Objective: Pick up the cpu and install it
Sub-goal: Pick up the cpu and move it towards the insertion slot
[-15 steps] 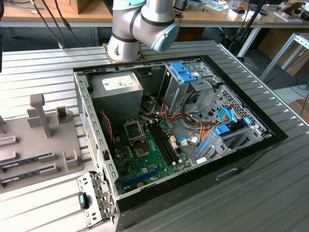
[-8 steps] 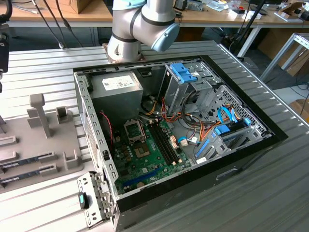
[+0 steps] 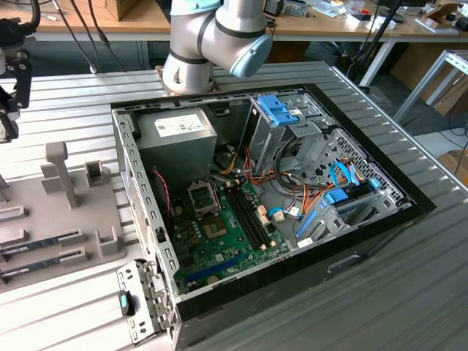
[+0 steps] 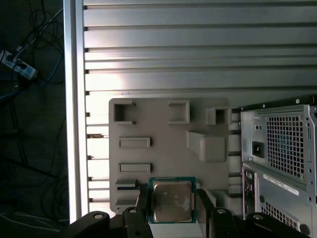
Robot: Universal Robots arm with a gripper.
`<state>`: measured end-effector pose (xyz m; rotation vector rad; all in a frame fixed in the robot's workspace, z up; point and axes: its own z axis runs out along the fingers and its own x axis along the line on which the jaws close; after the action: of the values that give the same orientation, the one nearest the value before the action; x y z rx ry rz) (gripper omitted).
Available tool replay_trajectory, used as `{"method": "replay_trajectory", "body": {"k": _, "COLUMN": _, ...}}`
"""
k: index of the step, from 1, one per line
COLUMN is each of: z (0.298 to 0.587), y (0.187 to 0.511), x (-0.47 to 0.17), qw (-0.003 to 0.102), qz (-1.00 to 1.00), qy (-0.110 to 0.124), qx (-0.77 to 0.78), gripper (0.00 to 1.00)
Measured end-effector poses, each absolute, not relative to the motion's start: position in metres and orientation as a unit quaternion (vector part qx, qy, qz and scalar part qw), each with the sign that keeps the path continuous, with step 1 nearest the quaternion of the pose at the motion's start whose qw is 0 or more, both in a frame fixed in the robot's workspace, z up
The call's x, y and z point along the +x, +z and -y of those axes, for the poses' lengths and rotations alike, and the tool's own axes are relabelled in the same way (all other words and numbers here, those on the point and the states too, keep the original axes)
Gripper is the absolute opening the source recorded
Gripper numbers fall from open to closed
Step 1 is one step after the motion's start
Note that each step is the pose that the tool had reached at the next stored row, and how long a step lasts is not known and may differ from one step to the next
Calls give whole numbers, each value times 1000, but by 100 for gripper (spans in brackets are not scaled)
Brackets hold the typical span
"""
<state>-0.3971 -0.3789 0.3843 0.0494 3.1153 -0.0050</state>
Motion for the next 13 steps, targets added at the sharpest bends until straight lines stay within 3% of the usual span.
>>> {"method": "replay_trajectory", "body": {"k": 13, "z": 379, "y": 384, "x": -371, "qw": 12, "qz": -1000, "qy": -2, "qx": 16, "gripper": 47}}
